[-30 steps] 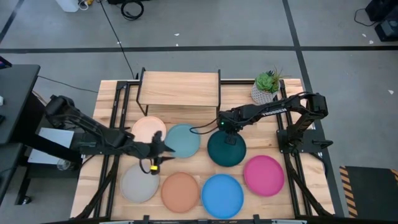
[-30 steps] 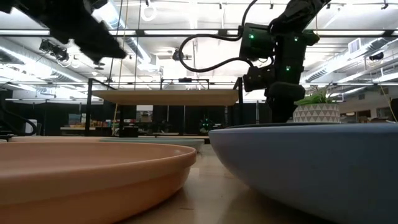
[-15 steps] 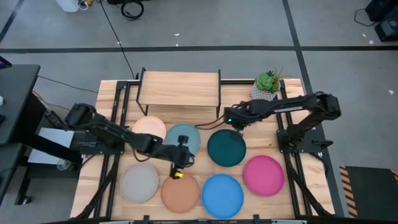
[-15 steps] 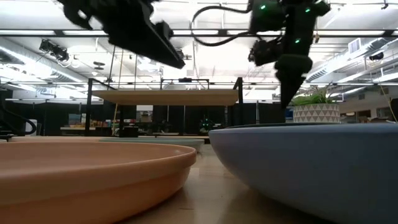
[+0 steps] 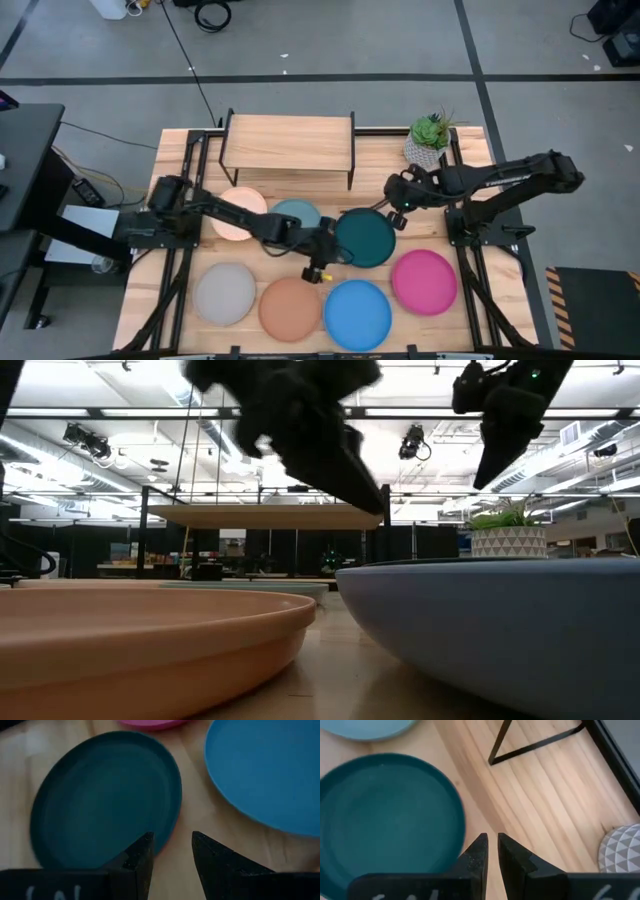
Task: Place and stack plates onto a shelf
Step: Put the dark green plate on the shelf
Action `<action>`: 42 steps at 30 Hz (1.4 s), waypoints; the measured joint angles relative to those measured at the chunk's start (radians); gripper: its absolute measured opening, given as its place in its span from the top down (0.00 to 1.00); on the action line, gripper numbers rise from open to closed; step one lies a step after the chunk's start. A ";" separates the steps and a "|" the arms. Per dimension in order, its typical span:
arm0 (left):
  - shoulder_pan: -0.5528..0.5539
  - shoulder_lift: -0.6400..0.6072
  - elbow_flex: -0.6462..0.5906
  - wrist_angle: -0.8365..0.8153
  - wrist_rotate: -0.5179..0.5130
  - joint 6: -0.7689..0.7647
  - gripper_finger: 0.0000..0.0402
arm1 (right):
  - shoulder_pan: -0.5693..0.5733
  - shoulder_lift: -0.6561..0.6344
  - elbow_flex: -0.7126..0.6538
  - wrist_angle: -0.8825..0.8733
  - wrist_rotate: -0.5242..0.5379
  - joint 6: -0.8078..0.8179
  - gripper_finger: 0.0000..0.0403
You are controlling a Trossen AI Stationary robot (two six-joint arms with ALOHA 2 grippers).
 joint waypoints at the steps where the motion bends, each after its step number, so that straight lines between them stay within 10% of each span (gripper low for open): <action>1: 0.007 0.021 0.029 -0.012 0.017 0.014 0.65 | 0.012 -0.001 -0.004 0.000 0.010 0.002 0.88; 23: 0.046 0.160 0.116 -0.070 0.064 0.151 0.65 | 0.113 -0.004 -0.048 0.031 0.093 0.047 0.88; 42: 0.046 0.160 0.116 -0.066 0.064 0.155 0.87 | 0.112 -0.004 -0.048 0.034 0.099 0.041 0.88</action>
